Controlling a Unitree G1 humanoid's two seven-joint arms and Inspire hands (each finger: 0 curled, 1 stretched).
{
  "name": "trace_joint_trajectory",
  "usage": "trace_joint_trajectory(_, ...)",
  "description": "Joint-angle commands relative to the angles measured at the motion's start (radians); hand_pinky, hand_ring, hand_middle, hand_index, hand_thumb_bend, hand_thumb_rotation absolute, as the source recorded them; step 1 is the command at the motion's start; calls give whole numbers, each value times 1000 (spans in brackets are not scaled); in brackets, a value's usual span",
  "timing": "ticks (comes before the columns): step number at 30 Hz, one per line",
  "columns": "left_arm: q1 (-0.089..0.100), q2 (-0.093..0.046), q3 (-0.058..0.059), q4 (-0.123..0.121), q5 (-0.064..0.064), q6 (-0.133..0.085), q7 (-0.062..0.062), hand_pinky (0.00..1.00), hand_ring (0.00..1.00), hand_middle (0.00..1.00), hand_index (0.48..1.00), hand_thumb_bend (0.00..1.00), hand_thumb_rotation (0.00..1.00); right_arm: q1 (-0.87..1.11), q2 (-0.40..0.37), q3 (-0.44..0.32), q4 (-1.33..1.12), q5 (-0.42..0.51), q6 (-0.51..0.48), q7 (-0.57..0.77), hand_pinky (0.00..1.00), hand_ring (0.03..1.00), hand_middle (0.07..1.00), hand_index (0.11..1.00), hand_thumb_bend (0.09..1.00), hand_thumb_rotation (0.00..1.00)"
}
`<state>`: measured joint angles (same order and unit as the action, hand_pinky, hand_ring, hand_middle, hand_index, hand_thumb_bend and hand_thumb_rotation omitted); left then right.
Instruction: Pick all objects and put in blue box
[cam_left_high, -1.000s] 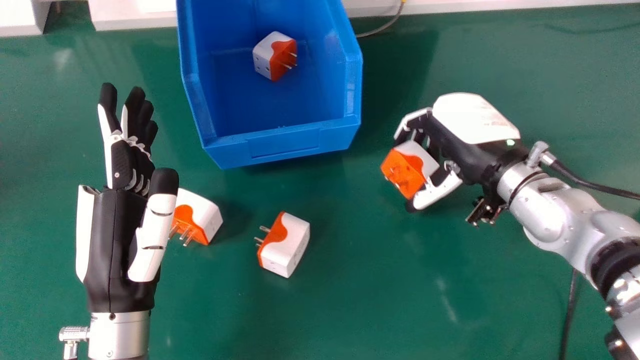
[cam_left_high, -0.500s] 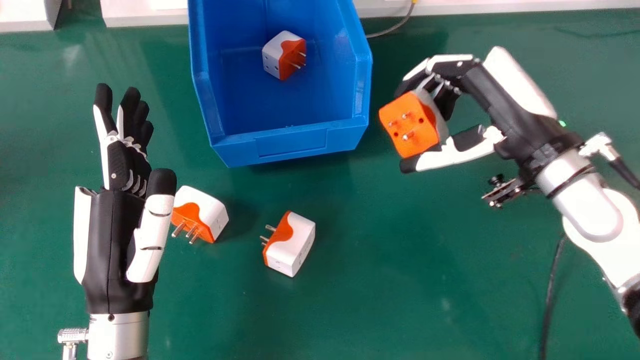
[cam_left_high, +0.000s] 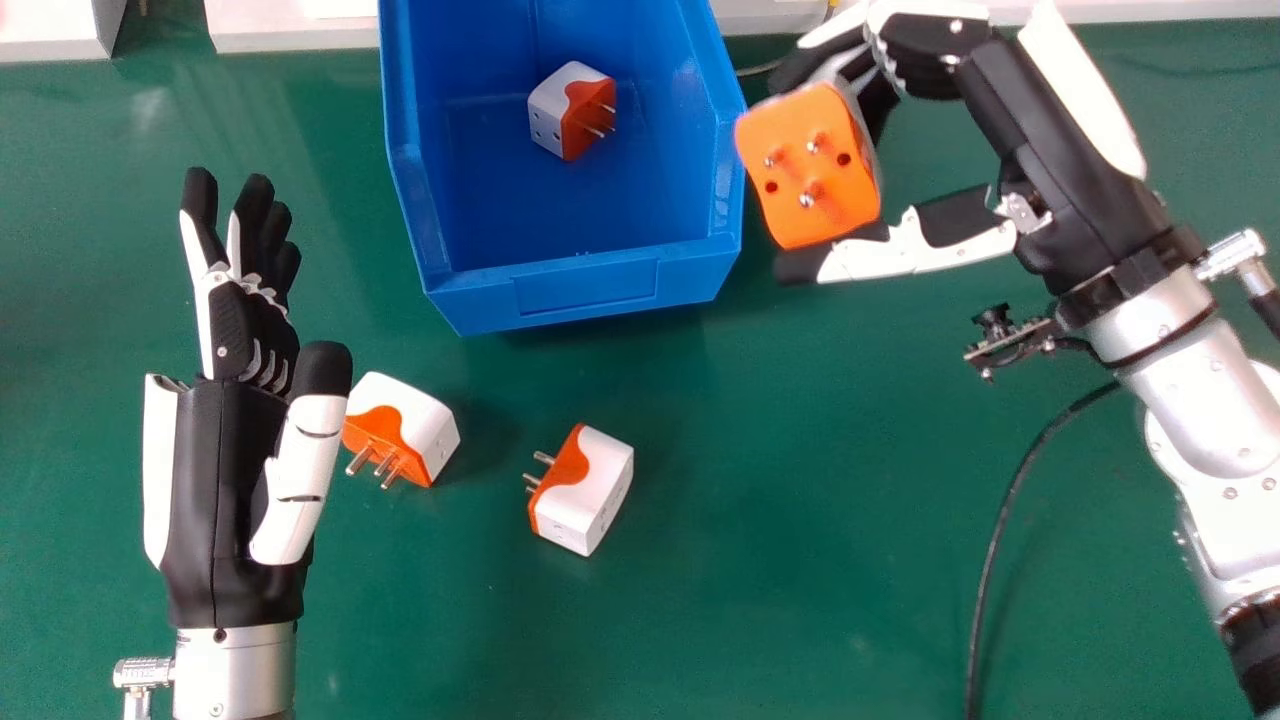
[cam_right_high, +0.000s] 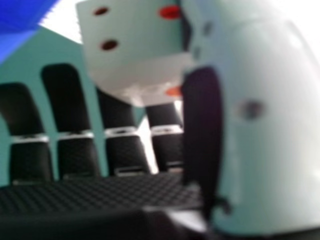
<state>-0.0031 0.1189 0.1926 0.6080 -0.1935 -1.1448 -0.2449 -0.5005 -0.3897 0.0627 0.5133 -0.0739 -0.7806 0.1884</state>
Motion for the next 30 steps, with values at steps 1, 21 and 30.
trace_joint_trajectory(1,-8,6,-2,-2,10,-8,1,1000,1000,1000,1000,579,802,-66,36,-32,-1,28,-43,-27,333,391,494,532,514,0)
trace_joint_trajectory(21,-60,16,-4,35,10,-11,-2,1000,1000,1000,1000,594,802,-480,184,10,439,-246,46,-319,308,385,498,533,513,0)
trace_joint_trajectory(30,-75,15,2,53,27,-20,12,1000,1000,1000,1000,606,801,-659,230,68,646,-309,110,-403,333,385,503,526,513,0)
